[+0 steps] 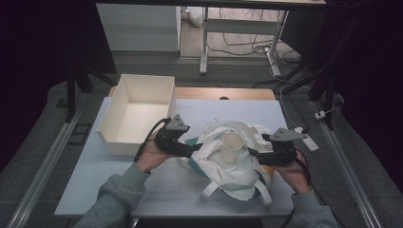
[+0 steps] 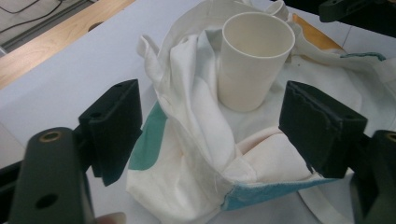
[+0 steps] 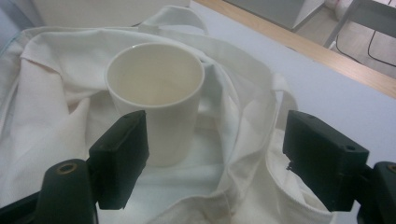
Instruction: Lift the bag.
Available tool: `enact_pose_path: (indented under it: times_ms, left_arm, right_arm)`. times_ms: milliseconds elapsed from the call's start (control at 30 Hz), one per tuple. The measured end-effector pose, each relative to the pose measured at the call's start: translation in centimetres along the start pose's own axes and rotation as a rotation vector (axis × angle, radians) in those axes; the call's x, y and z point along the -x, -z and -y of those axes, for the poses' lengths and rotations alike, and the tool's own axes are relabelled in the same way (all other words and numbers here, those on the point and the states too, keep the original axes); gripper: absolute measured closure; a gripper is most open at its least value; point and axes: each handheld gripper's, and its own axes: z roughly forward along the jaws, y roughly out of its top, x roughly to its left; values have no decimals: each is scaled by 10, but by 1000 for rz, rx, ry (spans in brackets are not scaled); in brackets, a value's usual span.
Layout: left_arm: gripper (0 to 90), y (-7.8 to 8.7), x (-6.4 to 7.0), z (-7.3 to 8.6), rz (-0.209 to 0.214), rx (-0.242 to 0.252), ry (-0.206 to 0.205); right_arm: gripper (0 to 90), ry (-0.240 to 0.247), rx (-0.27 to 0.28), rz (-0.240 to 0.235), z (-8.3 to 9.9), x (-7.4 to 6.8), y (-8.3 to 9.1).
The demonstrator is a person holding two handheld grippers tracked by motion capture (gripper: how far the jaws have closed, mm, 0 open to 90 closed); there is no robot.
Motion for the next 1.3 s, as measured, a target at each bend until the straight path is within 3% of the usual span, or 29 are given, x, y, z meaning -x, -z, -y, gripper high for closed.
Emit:
enact_pose_path:
  times_ms: [433,767,1067,1300]
  left_arm:
    - [315,-17,13,9,-15,-35,-11]
    - [323,-30,18,28,-21,-110,13]
    - [398,-31,12,41,22,-127,73]
    - [441,-31,10,48,53,-136,100]
  right_arm:
    - [230,0,-17,18,8,5,4]
    - [229,0,-32,22,14,8,6]
    - [230,-30,-88,32,17,5,3]
    - [234,-40,-155,27,15,-8,-7]
